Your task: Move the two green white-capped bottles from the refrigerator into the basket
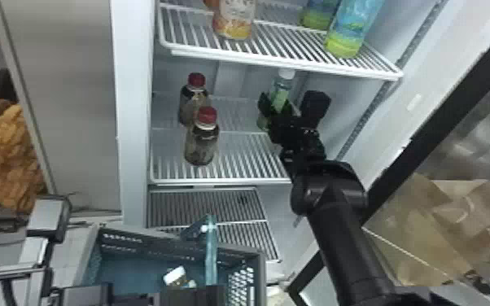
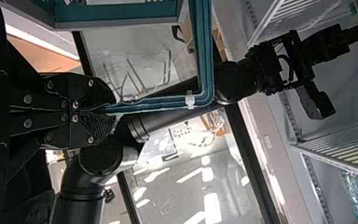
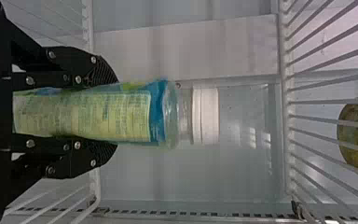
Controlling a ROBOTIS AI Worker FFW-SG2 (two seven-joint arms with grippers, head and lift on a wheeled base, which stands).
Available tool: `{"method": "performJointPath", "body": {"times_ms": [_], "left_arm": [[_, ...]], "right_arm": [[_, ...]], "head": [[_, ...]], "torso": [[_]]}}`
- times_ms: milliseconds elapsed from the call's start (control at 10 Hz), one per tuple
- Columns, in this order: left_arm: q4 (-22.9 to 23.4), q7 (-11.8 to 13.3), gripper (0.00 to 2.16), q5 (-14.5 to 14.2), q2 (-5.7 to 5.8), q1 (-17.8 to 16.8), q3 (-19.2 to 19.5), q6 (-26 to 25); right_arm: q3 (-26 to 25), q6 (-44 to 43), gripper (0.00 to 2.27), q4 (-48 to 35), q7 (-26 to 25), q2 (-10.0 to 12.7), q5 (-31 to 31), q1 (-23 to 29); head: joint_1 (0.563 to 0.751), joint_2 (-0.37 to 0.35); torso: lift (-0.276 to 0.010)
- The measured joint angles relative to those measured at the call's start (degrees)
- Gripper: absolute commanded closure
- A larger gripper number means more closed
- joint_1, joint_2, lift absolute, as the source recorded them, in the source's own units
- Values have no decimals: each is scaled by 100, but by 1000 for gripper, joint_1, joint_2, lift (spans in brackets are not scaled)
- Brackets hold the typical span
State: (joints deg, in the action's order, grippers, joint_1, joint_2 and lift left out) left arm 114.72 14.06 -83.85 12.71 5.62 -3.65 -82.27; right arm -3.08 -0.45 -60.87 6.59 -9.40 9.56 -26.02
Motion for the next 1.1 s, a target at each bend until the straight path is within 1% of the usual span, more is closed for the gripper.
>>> {"method": "performJointPath", "body": {"times_ms": [200,600,900,1100], "left_arm": [[0,9,1159,-47,4,23,4,47],[5,18,1159,-81,4,51,5,57],[8,22,1159,-93,12,87,4,57],[8,26,1159,-97,18,103,14,57]], "right_arm": [[31,-109,886,-59,-1,5,45,55],[155,-138,886,-270,1,8,61,189],[144,-113,886,-997,6,6,127,618],[50,36,886,-1463,9,8,139,908]], "head": [[693,-350],[695,-350],[695,-350],[695,-350]], "torso": [[-263],[-263],[-263],[-263]]}}
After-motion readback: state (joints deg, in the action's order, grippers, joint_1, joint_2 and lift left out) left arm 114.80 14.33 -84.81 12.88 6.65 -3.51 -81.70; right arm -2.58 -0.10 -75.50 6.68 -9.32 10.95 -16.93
